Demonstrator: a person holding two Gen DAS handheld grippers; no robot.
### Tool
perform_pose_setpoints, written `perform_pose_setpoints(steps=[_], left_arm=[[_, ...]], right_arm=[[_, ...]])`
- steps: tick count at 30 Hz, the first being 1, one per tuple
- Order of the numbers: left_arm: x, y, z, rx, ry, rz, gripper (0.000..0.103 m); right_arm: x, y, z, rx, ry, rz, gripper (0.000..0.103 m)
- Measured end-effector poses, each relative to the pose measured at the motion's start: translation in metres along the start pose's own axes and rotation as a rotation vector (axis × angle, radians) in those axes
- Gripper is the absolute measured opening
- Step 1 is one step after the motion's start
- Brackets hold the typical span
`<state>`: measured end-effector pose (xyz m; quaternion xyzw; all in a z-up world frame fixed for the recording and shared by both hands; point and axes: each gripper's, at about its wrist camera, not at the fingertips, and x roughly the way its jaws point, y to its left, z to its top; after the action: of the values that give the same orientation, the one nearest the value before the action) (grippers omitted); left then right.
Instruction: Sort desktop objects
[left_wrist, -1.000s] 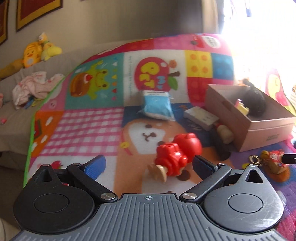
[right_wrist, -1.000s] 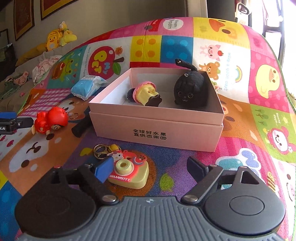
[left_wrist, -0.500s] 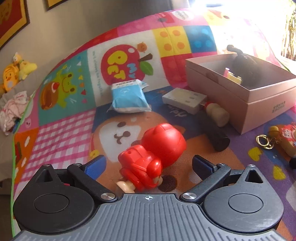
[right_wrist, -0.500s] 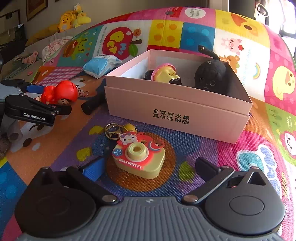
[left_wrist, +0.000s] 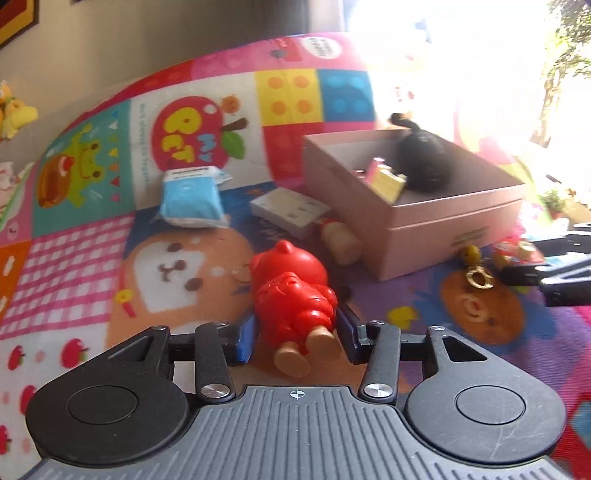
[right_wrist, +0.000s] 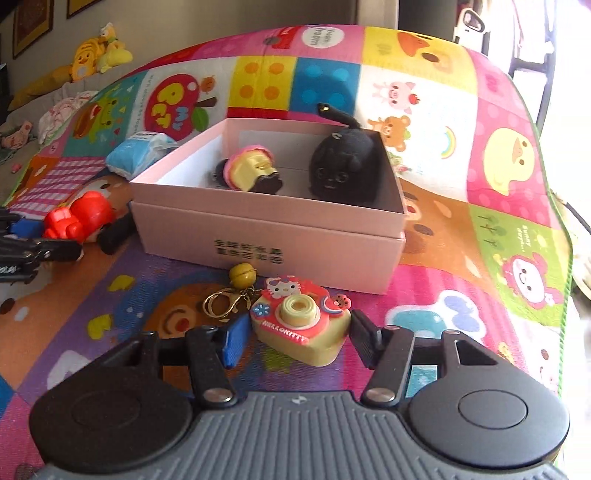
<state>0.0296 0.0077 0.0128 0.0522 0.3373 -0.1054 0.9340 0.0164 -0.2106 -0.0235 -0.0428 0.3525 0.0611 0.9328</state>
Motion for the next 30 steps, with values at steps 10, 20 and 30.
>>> perform_pose_setpoints(steps=[10,20,30], left_arm=[[-0.030,-0.065,0.005,0.055,-0.045,-0.314,0.080],[-0.031,0.031,0.006,-0.234,-0.092,0.083,0.103],[-0.023,0.061,0.007,-0.306,-0.041,0.255,0.103]], right_arm=[[0.000,-0.015,-0.009,0.066,-0.005,-0.031,0.082],[-0.031,0.073,0.024,-0.233,-0.117,0.228,0.071],[0.009,0.167,0.018,-0.478,-0.005,0.314,0.046]])
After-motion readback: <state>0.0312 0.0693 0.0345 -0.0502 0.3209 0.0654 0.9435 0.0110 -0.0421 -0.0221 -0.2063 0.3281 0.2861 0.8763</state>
